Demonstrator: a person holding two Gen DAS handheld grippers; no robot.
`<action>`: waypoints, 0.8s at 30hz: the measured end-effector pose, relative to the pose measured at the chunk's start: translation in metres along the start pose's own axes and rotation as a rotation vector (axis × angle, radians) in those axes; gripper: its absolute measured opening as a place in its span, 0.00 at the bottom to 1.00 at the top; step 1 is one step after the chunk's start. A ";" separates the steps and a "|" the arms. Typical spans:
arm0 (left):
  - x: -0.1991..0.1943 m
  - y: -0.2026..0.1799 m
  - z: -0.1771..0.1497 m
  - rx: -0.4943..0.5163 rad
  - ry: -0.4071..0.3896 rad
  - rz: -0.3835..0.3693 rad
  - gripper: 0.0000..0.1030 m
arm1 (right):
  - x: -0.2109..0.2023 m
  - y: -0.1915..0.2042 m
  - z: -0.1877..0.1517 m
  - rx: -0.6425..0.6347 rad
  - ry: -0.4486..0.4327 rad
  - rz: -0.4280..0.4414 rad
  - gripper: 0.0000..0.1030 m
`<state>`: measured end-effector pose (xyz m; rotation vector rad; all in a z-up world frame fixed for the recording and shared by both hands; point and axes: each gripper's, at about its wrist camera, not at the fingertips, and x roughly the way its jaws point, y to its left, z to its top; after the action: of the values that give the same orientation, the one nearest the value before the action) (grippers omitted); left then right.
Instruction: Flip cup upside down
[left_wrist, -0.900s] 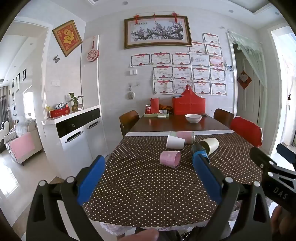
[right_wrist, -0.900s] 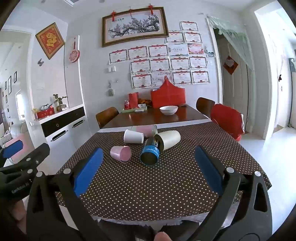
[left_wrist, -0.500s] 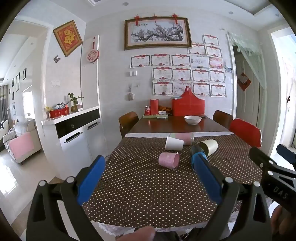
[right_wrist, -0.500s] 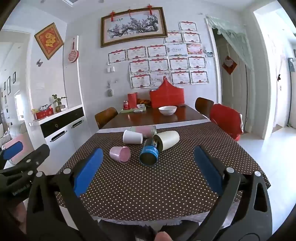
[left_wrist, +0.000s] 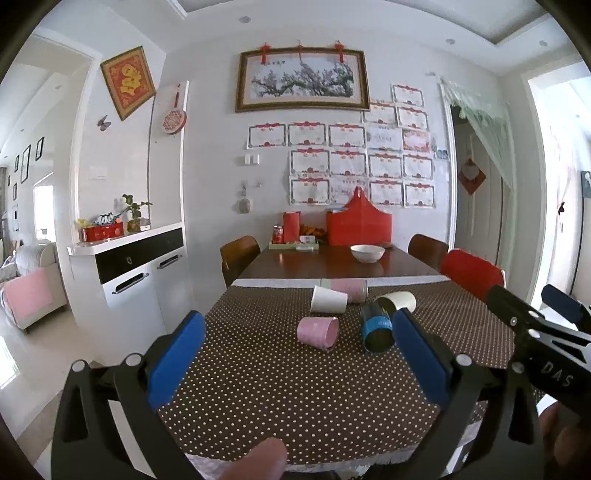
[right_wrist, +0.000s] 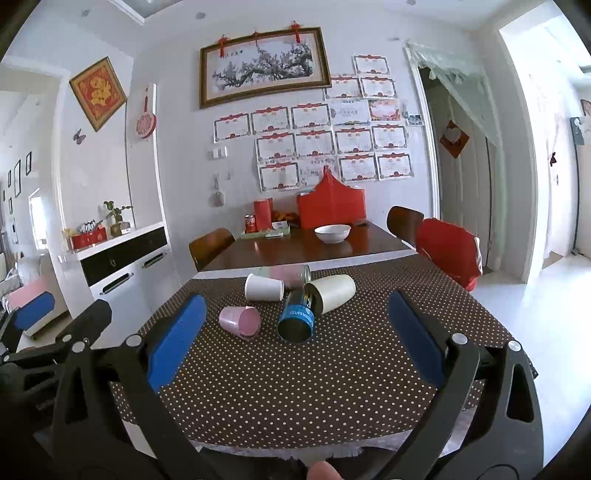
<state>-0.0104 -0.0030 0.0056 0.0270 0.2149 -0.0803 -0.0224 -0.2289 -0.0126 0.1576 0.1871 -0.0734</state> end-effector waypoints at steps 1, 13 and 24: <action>0.000 0.001 0.000 -0.004 -0.005 0.003 0.97 | -0.001 -0.001 0.000 0.003 -0.004 0.001 0.94; -0.002 0.005 0.003 -0.017 -0.024 0.060 0.97 | -0.004 -0.002 0.004 0.002 -0.036 0.027 0.94; 0.000 0.003 0.002 0.006 -0.013 0.068 0.97 | 0.003 0.007 0.005 -0.029 -0.017 0.011 0.94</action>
<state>-0.0100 0.0001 0.0074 0.0398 0.2001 -0.0132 -0.0179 -0.2227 -0.0073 0.1294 0.1706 -0.0607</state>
